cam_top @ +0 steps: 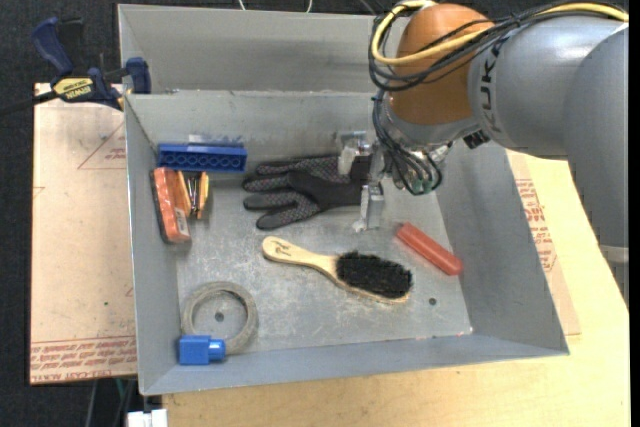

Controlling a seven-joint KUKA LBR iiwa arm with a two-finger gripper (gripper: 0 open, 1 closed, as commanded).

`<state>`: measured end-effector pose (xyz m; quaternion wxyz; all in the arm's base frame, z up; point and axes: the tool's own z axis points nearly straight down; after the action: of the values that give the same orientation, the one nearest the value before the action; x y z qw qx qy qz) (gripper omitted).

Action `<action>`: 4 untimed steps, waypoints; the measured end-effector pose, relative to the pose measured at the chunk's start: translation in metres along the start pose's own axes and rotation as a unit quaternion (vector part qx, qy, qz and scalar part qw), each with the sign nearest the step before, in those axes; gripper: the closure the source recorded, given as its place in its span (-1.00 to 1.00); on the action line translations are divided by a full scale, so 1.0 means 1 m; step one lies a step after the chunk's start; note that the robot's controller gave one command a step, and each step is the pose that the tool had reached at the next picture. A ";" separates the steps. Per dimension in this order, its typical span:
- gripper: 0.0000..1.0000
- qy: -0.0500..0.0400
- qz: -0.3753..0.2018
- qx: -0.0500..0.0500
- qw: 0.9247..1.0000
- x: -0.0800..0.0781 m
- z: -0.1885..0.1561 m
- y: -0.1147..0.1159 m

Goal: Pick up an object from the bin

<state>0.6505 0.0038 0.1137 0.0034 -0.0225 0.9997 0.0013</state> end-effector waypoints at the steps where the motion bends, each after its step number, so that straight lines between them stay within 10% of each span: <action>1: -1.00 0.000 0.020 0.000 1.000 -0.005 0.044 -0.002; 2: 1.00 -0.006 0.096 -0.001 0.995 0.007 0.042 0.006; 4: 1.00 -0.005 0.096 -0.001 0.995 0.008 0.036 0.006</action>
Offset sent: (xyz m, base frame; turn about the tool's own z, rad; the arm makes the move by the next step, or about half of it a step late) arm -0.0086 0.0052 -0.0437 0.1924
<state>0.6429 0.0097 0.0779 0.0081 0.0734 0.9973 0.0030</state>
